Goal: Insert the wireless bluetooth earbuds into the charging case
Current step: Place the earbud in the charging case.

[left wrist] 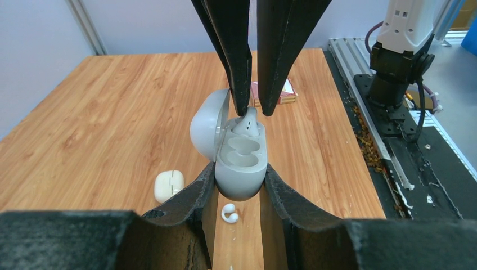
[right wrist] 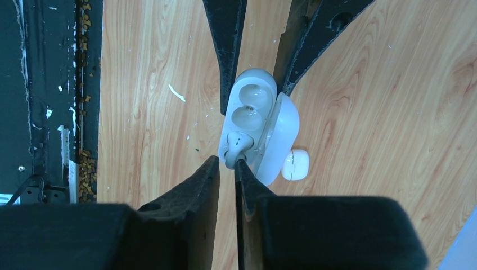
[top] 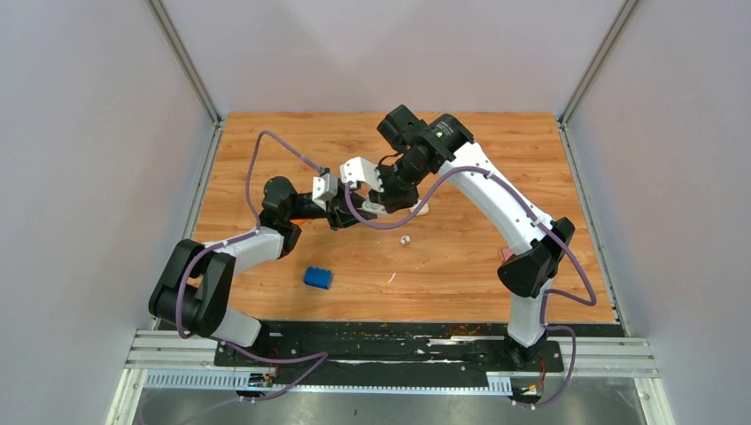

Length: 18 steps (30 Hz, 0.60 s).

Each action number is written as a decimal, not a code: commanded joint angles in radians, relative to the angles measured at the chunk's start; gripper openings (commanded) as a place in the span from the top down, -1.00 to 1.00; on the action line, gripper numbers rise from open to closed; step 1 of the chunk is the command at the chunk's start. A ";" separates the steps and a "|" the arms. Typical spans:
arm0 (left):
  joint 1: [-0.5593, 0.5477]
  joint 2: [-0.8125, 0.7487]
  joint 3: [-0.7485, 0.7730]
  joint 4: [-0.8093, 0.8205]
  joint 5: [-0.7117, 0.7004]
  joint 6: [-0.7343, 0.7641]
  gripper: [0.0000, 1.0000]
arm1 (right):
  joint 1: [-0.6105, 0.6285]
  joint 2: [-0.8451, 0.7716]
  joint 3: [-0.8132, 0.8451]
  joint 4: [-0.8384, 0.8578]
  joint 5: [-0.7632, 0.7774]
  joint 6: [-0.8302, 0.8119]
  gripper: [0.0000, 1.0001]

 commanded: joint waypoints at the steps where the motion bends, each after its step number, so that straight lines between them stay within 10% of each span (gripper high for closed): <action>1: 0.003 -0.006 0.003 0.057 -0.009 -0.016 1.00 | -0.004 -0.044 0.021 0.022 0.012 0.008 0.63; 18: 0.008 0.008 -0.001 0.050 -0.067 -0.087 1.00 | 0.003 -0.191 -0.048 0.078 -0.016 0.096 0.45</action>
